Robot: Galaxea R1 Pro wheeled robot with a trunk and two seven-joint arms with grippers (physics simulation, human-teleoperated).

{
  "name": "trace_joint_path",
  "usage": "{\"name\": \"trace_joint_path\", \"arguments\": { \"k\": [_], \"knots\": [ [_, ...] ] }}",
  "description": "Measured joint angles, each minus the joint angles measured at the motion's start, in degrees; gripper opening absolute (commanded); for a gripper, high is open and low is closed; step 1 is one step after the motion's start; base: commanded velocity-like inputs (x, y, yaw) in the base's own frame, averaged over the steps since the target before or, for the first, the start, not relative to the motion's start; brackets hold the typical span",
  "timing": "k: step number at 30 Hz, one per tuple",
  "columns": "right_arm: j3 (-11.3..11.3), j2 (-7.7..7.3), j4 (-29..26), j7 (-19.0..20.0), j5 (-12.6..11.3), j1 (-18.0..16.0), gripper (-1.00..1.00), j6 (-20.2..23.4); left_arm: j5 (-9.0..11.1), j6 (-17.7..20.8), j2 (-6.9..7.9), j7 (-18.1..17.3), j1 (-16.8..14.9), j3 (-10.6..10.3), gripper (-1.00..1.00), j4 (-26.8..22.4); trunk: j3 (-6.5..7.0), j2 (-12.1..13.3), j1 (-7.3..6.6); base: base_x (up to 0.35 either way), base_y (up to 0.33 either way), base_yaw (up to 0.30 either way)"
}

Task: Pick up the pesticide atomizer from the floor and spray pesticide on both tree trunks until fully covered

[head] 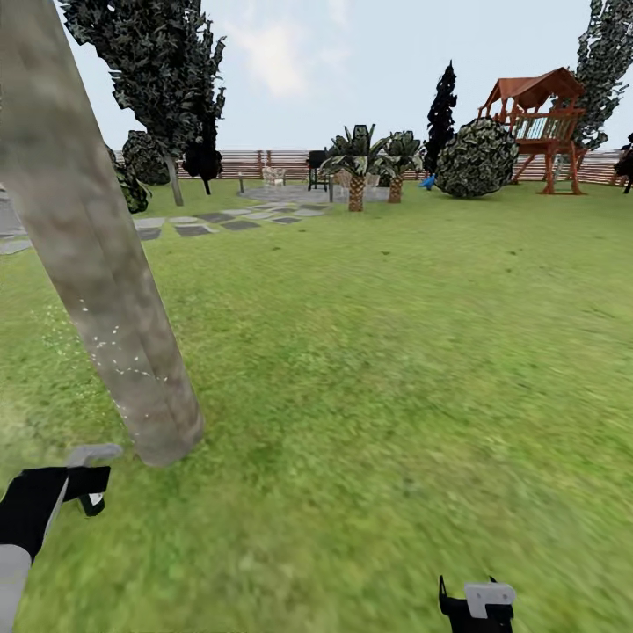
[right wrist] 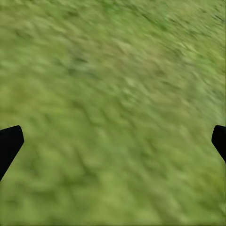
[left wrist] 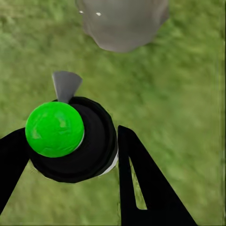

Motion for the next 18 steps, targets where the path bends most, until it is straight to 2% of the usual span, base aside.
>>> {"name": "trace_joint_path", "arguments": {
  "k": [3,4,8,12,15,18],
  "knots": [
    [0.0,0.0,0.0,0.0,0.0,0.0,1.0,0.0,-0.1,-1.3,-2.6,0.1,0.0,-0.2,-1.0,-0.5,0.0,0.0,0.0,0.0,0.0,0.001],
    [0.0,0.0,0.0,0.1,0.0,0.0,1.0,0.0,-0.3,-1.4,-2.83,0.1,0.0,0.0,-1.0,-0.8,0.0,0.0,0.0,0.031,0.0,0.0],
    [0.0,0.05,0.0,0.1,0.1,0.0,1.0,0.0,-0.3,-1.5,-2.9,0.2,0.0,0.3,-1.0,-2.0,0.0,0.0,0.0,0.261,0.07,0.026],
    [0.0,0.09,0.0,0.1,0.0,0.0,1.0,0.0,-0.4,-1.5,-3.03,0.6,0.0,0.2,-1.0,-2.1,0.0,0.0,0.0,0.307,0.117,0.231],
    [0.0,0.09,0.0,0.1,0.0,0.0,1.0,0.0,-0.5,-1.4,-3.12,1.6,0.0,0.0,-1.0,-1.9,0.0,0.0,0.0,0.078,0.019,0.229],
    [0.0,0.09,-0.1,0.0,0.0,0.0,1.0,0.0,-0.5,-1.5,-3.13,1.7,0.0,-0.1,-1.0,-1.7,0.0,0.0,0.0,0.008,-0.044,0.034]
  ]
}}
